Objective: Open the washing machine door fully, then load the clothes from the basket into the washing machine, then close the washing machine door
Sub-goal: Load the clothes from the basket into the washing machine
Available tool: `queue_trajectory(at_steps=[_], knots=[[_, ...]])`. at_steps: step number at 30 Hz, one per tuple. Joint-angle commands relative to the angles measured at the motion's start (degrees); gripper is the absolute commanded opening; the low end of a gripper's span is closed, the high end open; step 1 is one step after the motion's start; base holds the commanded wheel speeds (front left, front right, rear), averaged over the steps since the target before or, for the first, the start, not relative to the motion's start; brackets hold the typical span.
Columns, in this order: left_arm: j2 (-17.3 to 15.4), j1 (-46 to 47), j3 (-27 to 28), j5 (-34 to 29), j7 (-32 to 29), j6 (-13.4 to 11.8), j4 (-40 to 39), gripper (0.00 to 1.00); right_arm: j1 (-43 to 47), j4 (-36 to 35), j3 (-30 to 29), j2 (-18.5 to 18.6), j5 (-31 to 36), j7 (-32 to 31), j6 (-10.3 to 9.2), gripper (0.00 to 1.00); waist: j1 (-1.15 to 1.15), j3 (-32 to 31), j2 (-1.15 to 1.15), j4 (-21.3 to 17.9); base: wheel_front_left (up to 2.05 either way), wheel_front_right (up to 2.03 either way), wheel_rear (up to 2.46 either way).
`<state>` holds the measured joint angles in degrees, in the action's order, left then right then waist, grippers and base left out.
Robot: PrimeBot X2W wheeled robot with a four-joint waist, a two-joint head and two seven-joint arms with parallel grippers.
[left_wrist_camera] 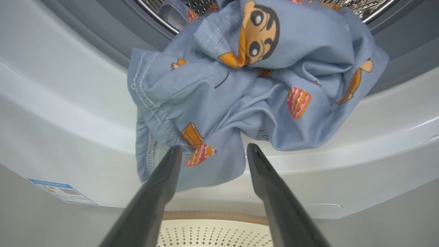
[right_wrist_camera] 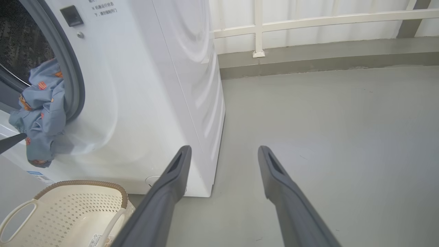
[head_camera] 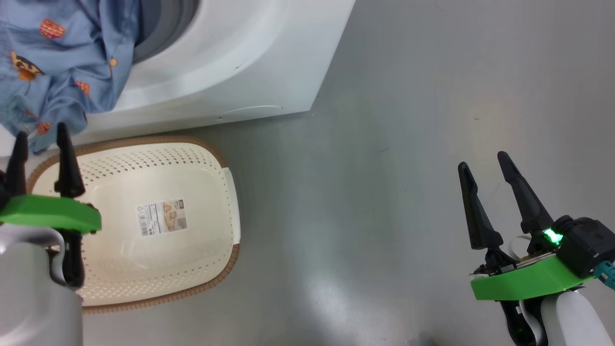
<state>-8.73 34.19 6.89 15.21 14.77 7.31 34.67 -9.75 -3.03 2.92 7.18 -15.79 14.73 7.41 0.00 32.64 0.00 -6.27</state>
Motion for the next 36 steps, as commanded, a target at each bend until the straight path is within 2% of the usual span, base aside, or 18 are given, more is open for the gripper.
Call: queue_trajectory(at_steps=[1,10,19,20,21,22,23,28,36], knots=[[-2.66,1.00,1.21,-0.80,0.23,0.18,0.23,1.00,-0.31,-1.22,1.29,0.07,0.57,0.27,0.08,1.00,0.00,0.30,0.00,-0.32,0.00,0.00,0.00],[-5.61,9.66,-0.01,-0.75,0.23,0.18,12.79,1.00,-1.00,-1.33,1.92,-0.04,0.53,0.27,0.08,1.00,0.00,1.31,0.00,-1.50,0.00,0.00,0.00],[-7.37,14.20,-1.48,-0.13,0.23,0.18,17.76,1.00,-1.06,-1.14,2.33,-0.10,0.50,0.27,0.08,1.00,0.00,1.37,0.00,-2.37,0.00,0.00,0.00],[-7.50,14.47,-1.79,0.04,0.23,0.18,17.65,0.51,-1.03,-1.17,2.35,-0.12,0.51,0.27,0.08,1.00,0.00,1.38,0.00,-2.40,0.00,0.00,0.00],[-7.63,14.60,-2.07,0.21,0.23,0.18,17.39,0.32,-1.02,-1.21,2.34,-0.13,0.53,0.27,0.08,1.00,0.00,1.37,0.00,-2.39,0.00,0.00,0.00],[-7.71,14.64,-2.35,0.35,0.23,0.18,17.25,0.03,-1.00,-1.22,2.32,-0.12,0.55,0.27,0.08,1.00,0.00,1.34,0.00,-2.36,0.00,0.00,0.00],[-7.71,14.67,-2.59,0.61,0.23,0.18,17.08,0.00,-1.00,-1.21,2.29,-0.07,0.55,0.27,0.08,1.00,0.00,1.32,0.00,-2.32,0.00,0.00,0.00],[-7.06,13.60,-3.80,1.71,0.23,0.18,14.59,0.00,-0.77,-1.20,1.92,0.01,0.59,0.27,0.08,1.00,0.00,0.96,0.00,-1.73,0.00,0.00,0.00],[-4.86,8.97,-5.14,4.18,0.23,0.18,3.63,0.00,-0.37,-1.32,1.62,-0.20,0.69,0.27,0.08,1.00,0.00,0.45,0.00,-0.59,0.00,0.00,0.00]])
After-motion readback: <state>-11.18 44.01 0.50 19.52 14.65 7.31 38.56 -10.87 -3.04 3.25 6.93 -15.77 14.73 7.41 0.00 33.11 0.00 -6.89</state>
